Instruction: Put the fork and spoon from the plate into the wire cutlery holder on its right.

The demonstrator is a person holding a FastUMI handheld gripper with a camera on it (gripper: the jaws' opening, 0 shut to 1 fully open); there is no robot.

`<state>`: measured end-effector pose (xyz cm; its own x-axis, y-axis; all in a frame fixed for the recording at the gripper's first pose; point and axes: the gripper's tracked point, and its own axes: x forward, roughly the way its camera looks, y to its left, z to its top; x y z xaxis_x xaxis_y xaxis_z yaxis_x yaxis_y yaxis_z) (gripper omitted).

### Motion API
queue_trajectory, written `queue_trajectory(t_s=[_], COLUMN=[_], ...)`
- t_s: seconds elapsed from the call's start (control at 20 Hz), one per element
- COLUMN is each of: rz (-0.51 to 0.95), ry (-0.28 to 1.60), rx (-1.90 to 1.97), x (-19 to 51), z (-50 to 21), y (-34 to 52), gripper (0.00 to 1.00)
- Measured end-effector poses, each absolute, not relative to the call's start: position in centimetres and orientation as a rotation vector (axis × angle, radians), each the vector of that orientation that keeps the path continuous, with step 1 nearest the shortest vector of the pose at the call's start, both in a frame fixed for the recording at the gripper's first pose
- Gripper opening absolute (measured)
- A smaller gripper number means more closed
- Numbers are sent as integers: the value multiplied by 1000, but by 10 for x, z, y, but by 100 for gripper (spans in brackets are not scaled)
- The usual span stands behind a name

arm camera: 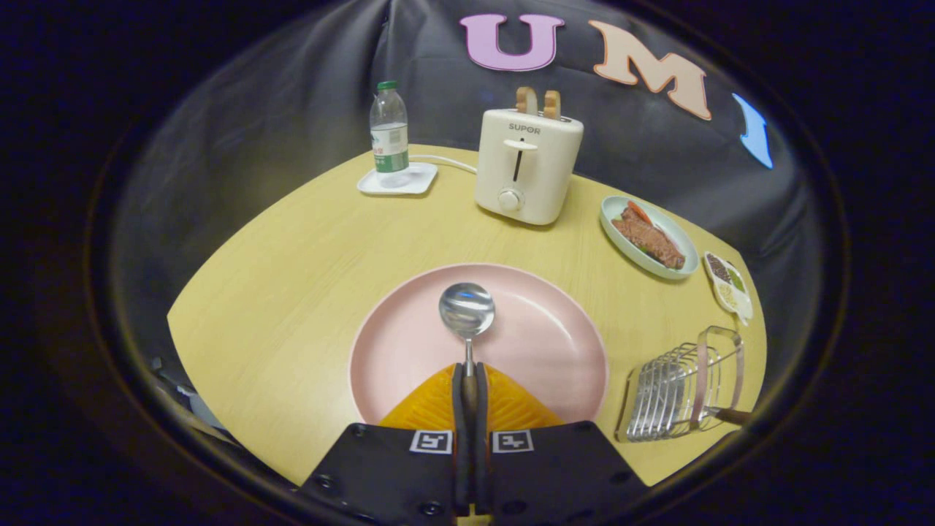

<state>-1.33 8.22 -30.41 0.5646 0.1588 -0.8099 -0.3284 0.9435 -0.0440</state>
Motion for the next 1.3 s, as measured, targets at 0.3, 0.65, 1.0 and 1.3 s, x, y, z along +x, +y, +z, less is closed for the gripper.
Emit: queue_trajectory(t_s=[0.3, 0.65, 1.0, 1.3], rz=[346, 390, 363, 336], ry=[946, 989, 1054, 1067], rx=[-211, -226, -265, -305], x=[-15, -13, -6, -1], z=[-269, -234, -216, -204], y=[68, 35, -17, -56], gripper=[6, 6, 6, 6])
